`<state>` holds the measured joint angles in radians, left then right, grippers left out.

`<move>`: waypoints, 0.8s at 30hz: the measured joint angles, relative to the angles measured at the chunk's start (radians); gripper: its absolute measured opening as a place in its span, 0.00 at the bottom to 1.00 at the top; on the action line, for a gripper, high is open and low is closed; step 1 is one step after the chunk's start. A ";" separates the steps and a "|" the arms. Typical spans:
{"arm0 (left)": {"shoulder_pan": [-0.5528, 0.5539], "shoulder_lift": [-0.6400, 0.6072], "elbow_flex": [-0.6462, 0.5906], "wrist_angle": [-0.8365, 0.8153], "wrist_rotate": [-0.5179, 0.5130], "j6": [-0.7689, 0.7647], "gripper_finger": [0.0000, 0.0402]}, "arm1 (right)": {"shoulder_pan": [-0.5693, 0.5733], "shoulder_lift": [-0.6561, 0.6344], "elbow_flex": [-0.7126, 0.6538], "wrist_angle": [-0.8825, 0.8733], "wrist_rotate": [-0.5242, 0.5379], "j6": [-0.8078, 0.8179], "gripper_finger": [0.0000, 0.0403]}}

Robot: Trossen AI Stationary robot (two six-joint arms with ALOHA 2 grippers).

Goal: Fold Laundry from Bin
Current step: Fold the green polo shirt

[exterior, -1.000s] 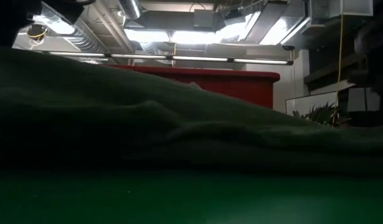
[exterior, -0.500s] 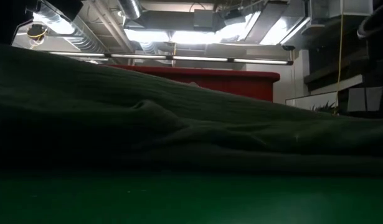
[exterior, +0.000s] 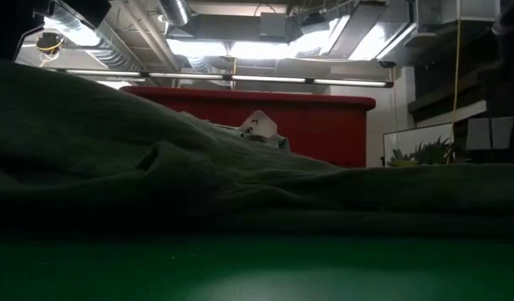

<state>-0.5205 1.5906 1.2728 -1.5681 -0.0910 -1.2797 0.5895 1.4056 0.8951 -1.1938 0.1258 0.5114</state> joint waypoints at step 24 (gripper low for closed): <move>0.000 0.000 0.000 0.017 -0.045 -0.024 0.38 | -0.248 -0.023 -0.194 0.350 0.216 -0.178 0.48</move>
<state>-0.5201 1.5906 1.2728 -1.5509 -0.1358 -1.3034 0.3418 1.3830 0.7014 -0.8439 0.3420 0.3338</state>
